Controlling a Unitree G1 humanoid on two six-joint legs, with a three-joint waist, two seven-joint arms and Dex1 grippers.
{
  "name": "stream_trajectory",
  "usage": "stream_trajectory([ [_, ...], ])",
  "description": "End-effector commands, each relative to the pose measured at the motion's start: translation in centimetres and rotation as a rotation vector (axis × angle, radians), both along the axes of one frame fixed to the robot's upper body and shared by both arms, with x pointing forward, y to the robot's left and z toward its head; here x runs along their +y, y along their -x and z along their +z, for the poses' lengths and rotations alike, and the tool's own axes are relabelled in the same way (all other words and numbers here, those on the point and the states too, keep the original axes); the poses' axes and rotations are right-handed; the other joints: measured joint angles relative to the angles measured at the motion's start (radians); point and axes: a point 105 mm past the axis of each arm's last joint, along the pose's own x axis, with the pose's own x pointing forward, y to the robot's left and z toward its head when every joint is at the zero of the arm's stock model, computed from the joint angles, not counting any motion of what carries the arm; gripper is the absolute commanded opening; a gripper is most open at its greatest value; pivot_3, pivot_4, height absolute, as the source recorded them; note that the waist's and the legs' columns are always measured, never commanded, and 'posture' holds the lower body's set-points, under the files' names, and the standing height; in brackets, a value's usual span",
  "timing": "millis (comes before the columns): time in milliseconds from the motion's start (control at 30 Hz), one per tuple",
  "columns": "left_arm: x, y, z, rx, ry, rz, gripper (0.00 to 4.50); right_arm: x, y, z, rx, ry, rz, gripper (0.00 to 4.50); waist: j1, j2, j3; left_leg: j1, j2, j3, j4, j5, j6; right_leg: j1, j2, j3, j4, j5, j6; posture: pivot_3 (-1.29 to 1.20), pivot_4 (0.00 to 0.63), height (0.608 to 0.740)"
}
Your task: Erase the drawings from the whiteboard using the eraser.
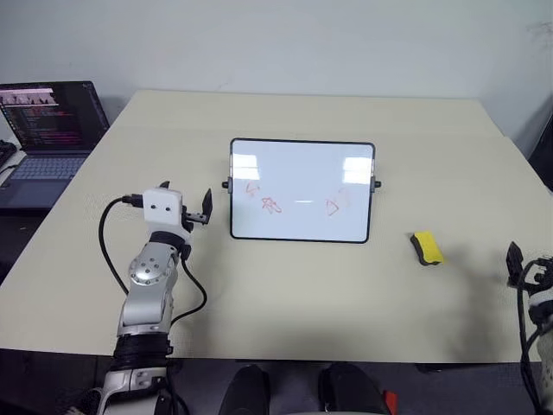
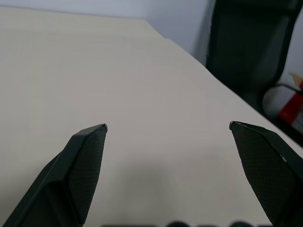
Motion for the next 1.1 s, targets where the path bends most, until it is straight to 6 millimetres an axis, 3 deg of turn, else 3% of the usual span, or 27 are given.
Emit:
stream_trajectory([
  [33,0.2,-0.1,0.7,-0.024,0.01,0.024,4.5,0.0,0.0,1.4,-0.02,0.027,-0.006,4.49,0.0,0.0,0.0,0.0,0.0,0.0,0.0,0.0,0.0,0.0,0.0,0.0,0.0,0.0,0.001,0.0,0.15,0.74],
  [133,1.4,-0.1,0.1,-0.005,0.03,0.092,4.5,-0.3,-0.2,0.9,0.013,0.032,-0.047,4.49,0.001,0.0,0.0,0.0,-0.001,0.001,0.001,0.0,0.0,0.001,0.0,0.001,0.0,-0.001,0.002,0.0,0.15,0.74],
  [233,1.9,-0.2,0.7,-0.012,0.034,0.102,4.5,0.0,-0.6,1.8,0.007,0.031,-0.04,4.49,0.001,0.0,0.0,0.0,-0.001,0.0,0.0,0.0,0.0,0.0,0.0,0.001,0.0,-0.001,0.002,0.0,0.15,0.74],
  [500,4.8,-0.9,5.0,-0.082,0.067,0.022,4.5,0.7,-3.1,4.3,-0.107,0.044,-0.01,4.49,0.0,0.0,0.0,0.0,-0.001,0.0,0.0,0.0,0.0,0.0,0.0,0.0,0.0,-0.001,0.002,0.0,0.15,0.74],
  [667,4.6,-2.0,11.8,-0.211,0.045,-0.173,4.5,2.1,-4.5,7.3,-0.185,0.038,0.073,4.49,0.005,-0.001,0.001,-0.001,-0.001,0.0,0.0,0.0,0.0,0.0,0.001,-0.001,0.0,0.0,0.001,0.0,0.15,0.74],
  [733,2.9,-2.4,13.8,-0.245,0.045,-0.29,4.5,3.1,-4.2,7.8,-0.178,0.034,0.126,4.49,0.011,-0.001,0.001,-0.002,-0.002,0.001,0.001,0.0,0.0,0.0,0.001,-0.003,0.0,0.0,0.0,0.0,0.15,0.74],
  [833,-1.7,-2.0,14.7,-0.218,0.039,-0.547,4.5,4.9,-3.5,7.7,-0.15,0.015,0.228,4.49,0.013,-0.001,0.001,-0.003,-0.004,0.0,0.0,0.0,0.0,0.0,0.001,-0.002,-0.001,0.0,0.001,0.0,0.15,0.74],
  [933,-5.0,-0.9,14.0,-0.134,0.062,-0.767,4.5,7.4,-3.0,7.4,-0.119,-0.008,0.34,4.49,0.005,-0.001,0.001,-0.004,-0.004,0.0,0.001,-0.001,-0.001,0.0,0.0,0.0,-0.002,-0.001,0.002,0.0,0.15,0.74],
  [1100,-10.6,1.5,10.9,0.087,-0.003,-1.134,4.5,11.1,-1.9,7.2,0.013,-0.001,0.52,4.49,-0.006,0.0,0.001,-0.002,-0.001,0.0,0.0,-0.001,-0.001,-0.001,0.001,0.0,-0.001,-0.001,0.002,0.0,0.15,0.74],
])
